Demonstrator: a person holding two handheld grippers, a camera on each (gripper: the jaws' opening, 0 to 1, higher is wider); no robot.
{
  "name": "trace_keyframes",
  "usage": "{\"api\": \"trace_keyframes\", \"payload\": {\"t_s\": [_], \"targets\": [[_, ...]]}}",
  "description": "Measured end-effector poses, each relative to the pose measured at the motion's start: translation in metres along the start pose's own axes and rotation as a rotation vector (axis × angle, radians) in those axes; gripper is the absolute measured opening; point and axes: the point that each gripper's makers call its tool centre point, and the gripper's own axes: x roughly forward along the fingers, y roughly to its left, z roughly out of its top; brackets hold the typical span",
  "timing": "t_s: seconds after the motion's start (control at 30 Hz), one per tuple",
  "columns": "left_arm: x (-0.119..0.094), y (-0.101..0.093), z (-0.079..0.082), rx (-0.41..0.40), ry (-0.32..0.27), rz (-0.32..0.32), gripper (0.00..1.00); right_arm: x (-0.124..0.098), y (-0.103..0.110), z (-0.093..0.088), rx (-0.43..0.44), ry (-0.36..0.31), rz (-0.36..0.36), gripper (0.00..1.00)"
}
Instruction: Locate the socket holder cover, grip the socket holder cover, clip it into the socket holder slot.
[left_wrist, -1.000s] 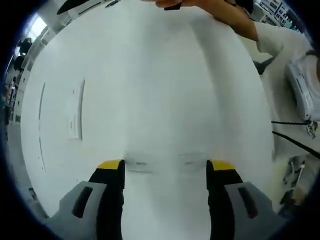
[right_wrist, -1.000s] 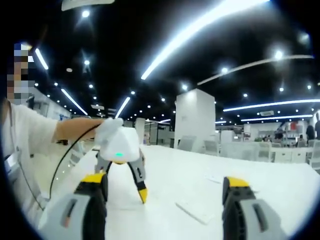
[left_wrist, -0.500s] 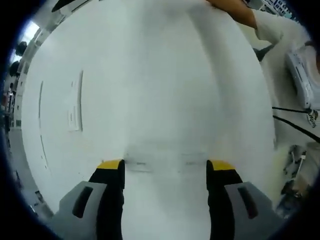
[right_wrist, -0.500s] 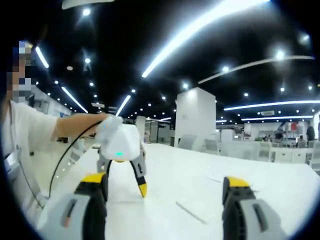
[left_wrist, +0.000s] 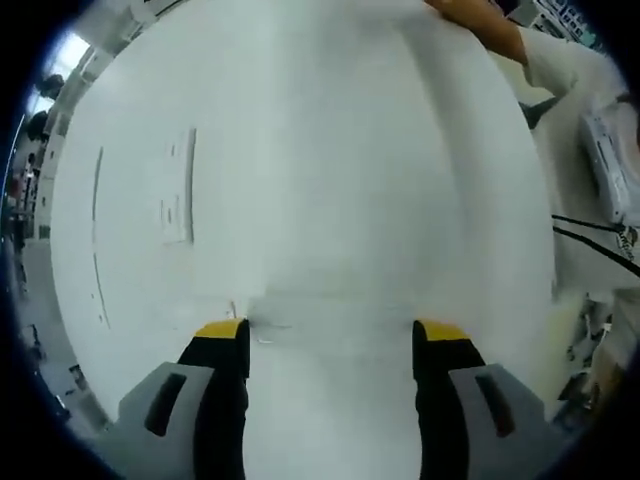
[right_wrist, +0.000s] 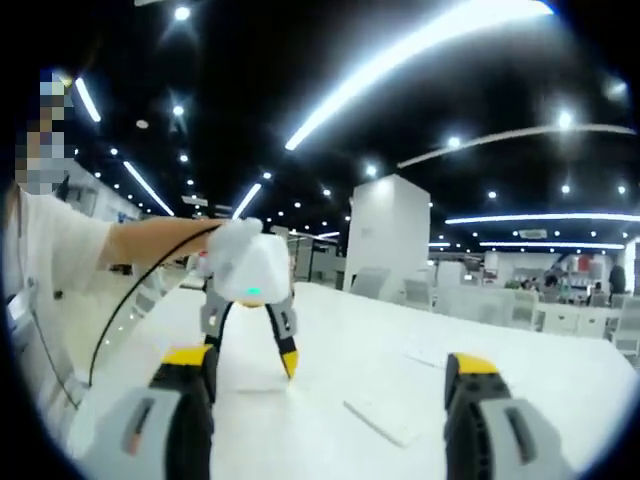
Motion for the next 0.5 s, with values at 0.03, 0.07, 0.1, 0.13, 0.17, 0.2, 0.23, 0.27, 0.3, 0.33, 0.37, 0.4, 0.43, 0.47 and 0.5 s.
{"api": "trace_keyframes", "payload": {"t_s": [0.03,0.07,0.1,0.13,0.17,0.2,0.23,0.27,0.3,0.33,0.37,0.4,0.43,0.47,0.5], "targets": [[0.000,0.001,-0.002,0.000,0.004,0.003,0.65,0.000,0.000,0.000,0.000,-0.001,-0.001,0.95],[0.001,0.002,-0.003,0.000,0.005,0.003,0.65,0.000,-0.001,0.000,0.001,0.001,-0.001,0.95],[0.001,0.002,-0.004,-0.013,0.008,-0.002,0.65,0.000,0.000,0.000,0.000,0.001,-0.001,0.95],[0.002,0.003,-0.004,-0.016,0.007,0.001,0.65,0.000,0.000,-0.001,-0.001,0.003,0.001,0.95],[0.003,0.004,-0.004,-0.022,0.003,0.013,0.65,0.001,0.001,-0.001,-0.003,0.007,0.001,0.95],[0.004,0.003,-0.005,-0.055,0.001,0.003,0.65,0.001,0.001,-0.002,-0.007,0.010,0.003,0.95],[0.004,-0.002,-0.004,-0.091,-0.001,-0.034,0.65,0.001,0.001,-0.003,-0.012,0.015,0.003,0.95],[0.005,-0.002,-0.003,-0.099,-0.011,-0.041,0.65,0.002,0.001,-0.003,-0.014,0.016,0.002,0.95],[0.005,0.003,-0.004,-0.068,-0.007,-0.023,0.65,0.002,0.001,-0.004,-0.020,0.019,0.002,0.95],[0.006,0.005,-0.005,-0.064,-0.003,-0.019,0.65,0.002,0.002,-0.004,-0.020,0.022,0.002,0.95],[0.006,0.006,-0.005,-0.066,0.000,-0.018,0.65,0.002,0.001,-0.004,-0.020,0.024,0.001,0.95],[0.006,0.008,-0.005,-0.064,-0.001,-0.013,0.65,0.002,0.001,-0.005,-0.022,0.025,0.000,0.95],[0.006,0.009,-0.004,-0.059,-0.003,-0.010,0.65,0.002,0.000,-0.005,-0.023,0.026,0.000,0.95],[0.006,0.011,-0.003,-0.057,-0.004,-0.012,0.65,0.002,0.000,-0.005,-0.024,0.027,-0.001,0.95],[0.006,0.012,-0.004,-0.054,-0.001,-0.010,0.65,0.002,0.000,-0.005,-0.024,0.028,-0.002,0.95]]}}
